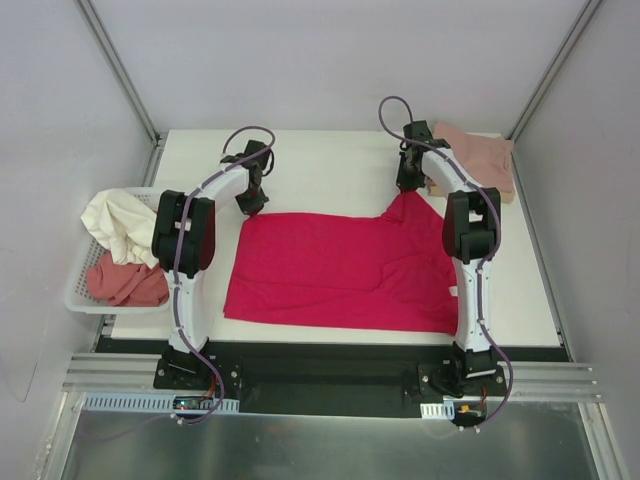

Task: Fold and stack the t-shirts
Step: Grap the side of the flattened tshirt furthest away from the robot with both arms

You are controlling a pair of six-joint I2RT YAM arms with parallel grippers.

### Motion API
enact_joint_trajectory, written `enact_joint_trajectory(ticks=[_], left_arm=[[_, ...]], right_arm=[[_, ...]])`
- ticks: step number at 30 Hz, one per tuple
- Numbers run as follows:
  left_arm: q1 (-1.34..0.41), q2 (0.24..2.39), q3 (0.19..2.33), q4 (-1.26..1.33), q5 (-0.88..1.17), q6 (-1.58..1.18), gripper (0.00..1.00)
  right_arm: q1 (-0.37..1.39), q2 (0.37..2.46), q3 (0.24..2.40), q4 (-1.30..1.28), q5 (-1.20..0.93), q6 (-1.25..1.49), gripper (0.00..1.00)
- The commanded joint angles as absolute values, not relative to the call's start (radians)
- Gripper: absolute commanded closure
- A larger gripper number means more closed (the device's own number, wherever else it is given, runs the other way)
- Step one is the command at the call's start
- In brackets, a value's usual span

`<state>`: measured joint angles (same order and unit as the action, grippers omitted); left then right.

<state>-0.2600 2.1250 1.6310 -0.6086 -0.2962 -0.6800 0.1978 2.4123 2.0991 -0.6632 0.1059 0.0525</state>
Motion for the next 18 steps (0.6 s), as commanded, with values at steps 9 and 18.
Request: enact_joint_trajectory(ticks=[9,18], left_arm=[[-0.330,1.798,1.383,-0.585,-0.363,-0.725,1.00],[-0.390,1.597,1.146,-0.563,-0.431,-0.810,1.00]], right_arm=[[0.209,1.752,1.499,-0.514,0.124,0.101,0.99],[0.264,1.360,1.080,-0.555,0.144,0.179,0.99]])
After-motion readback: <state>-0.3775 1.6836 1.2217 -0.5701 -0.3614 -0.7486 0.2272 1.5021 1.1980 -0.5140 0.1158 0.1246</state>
